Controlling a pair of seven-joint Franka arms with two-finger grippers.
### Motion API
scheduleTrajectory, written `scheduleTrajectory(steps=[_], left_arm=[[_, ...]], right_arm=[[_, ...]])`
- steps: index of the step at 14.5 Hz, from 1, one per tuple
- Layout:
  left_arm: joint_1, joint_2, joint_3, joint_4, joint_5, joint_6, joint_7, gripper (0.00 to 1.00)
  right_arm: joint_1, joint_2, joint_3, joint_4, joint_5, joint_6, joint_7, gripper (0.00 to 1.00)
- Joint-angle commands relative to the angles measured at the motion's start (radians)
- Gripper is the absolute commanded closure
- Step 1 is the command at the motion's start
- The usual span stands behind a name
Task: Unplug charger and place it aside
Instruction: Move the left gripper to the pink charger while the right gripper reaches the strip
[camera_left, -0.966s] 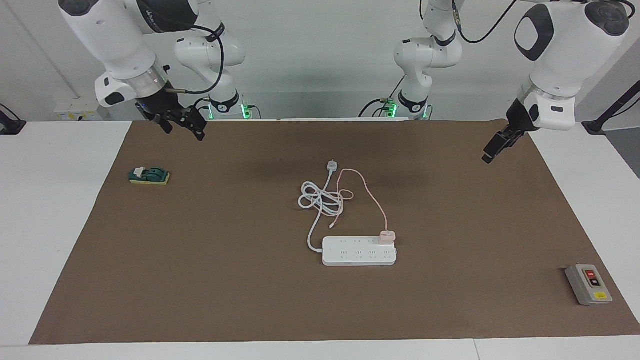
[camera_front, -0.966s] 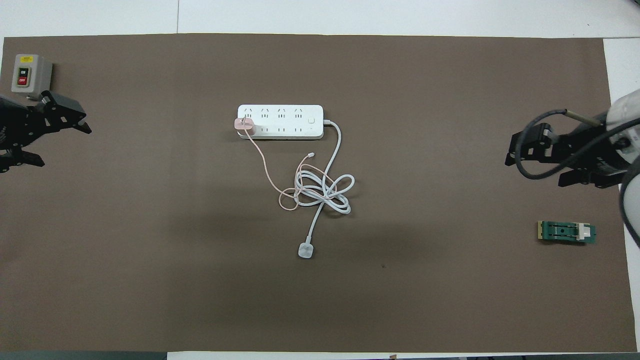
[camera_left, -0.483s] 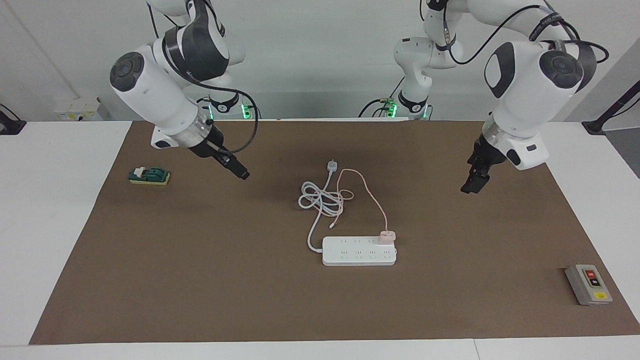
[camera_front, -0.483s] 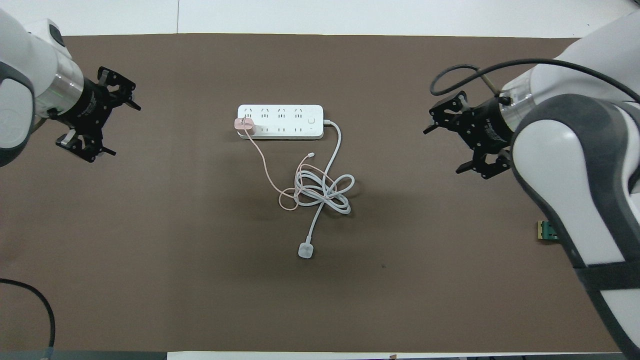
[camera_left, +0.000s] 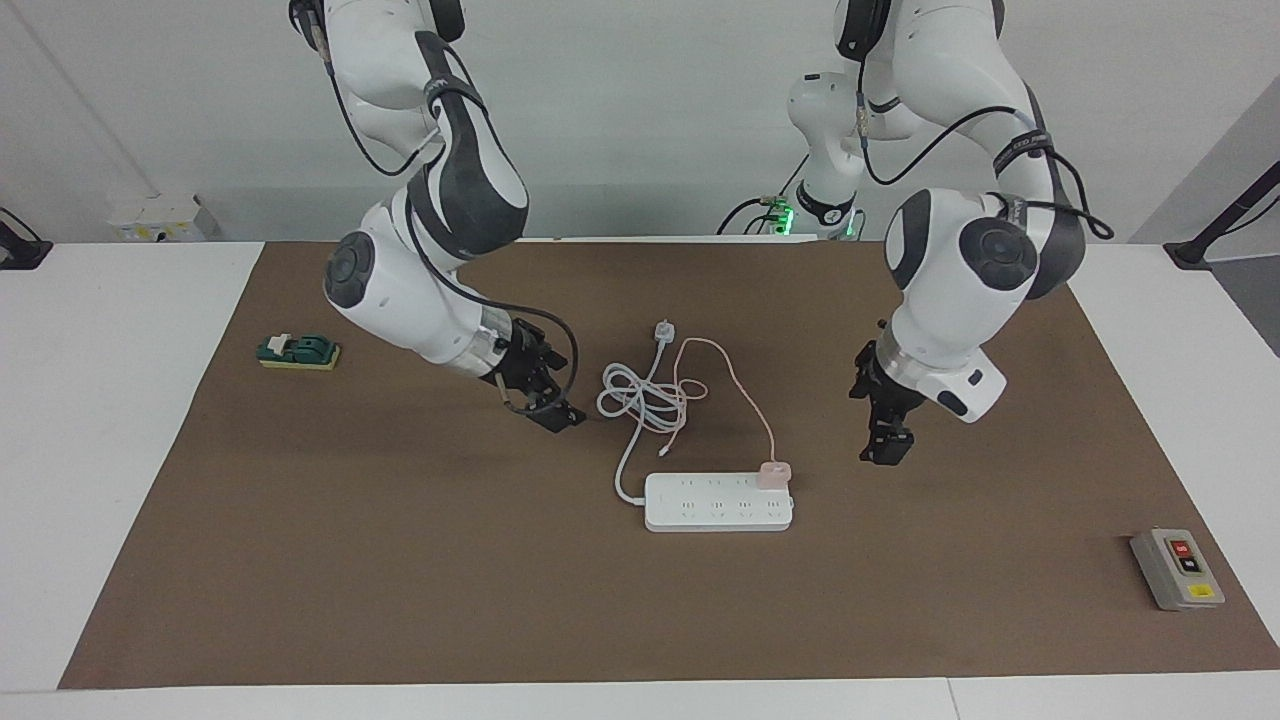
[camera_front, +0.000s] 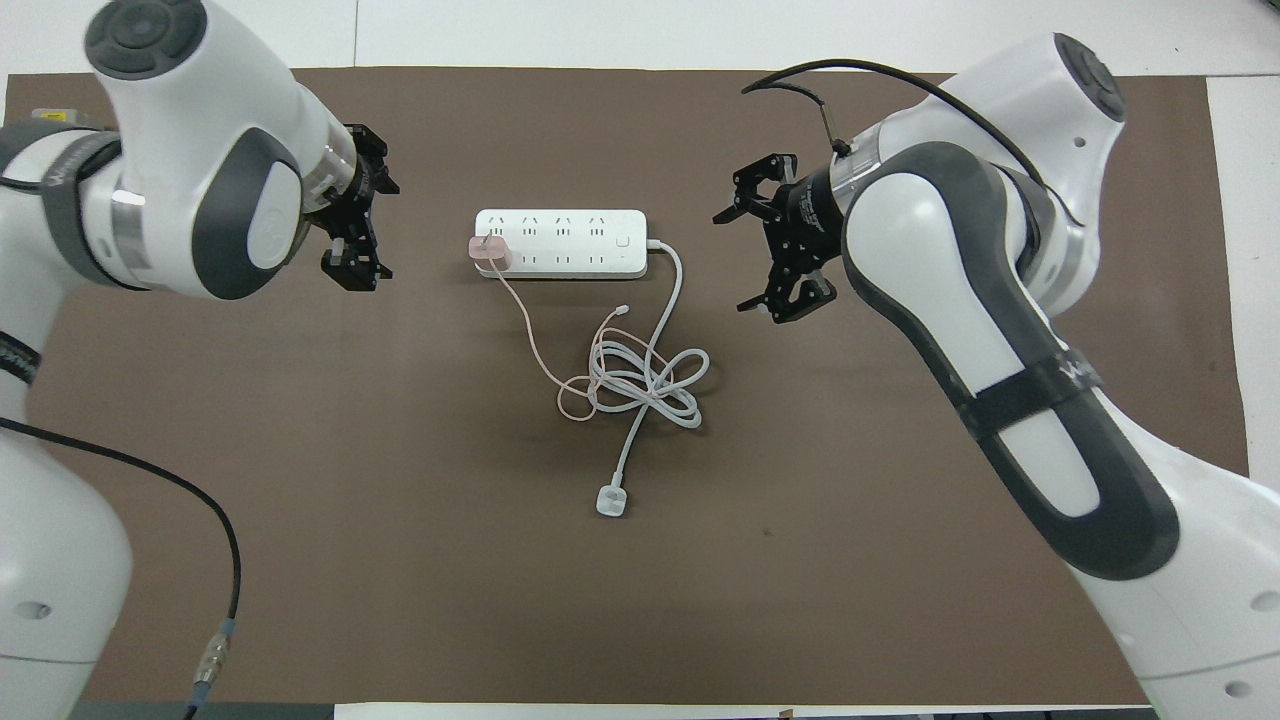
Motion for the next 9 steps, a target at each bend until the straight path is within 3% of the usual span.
scheduleTrajectory(steps=[1, 4, 8, 9], left_arm=[[-0.043, 0.089, 0.018, 0.074, -0.005, 0.037, -0.109, 0.0], [-0.069, 0.149, 0.018, 0.117, -0.006, 0.04, -0.178, 0.0], [-0.094, 0.192, 0.019, 0.131, -0.005, 0.055, -0.241, 0.0], [-0.097, 0.203, 0.019, 0.131, -0.005, 0.066, -0.252, 0.0]], right_arm=[[0.003, 0.122, 0.003, 0.095, 0.091, 0.039, 0.062, 0.0], [0.06, 0.216, 0.003, 0.152, 0.148, 0.112, 0.071, 0.0], [0.091, 0.462, 0.004, 0.449, 0.154, 0.147, 0.176, 0.0], [0.091, 0.477, 0.012, 0.459, 0.156, 0.168, 0.176, 0.0]])
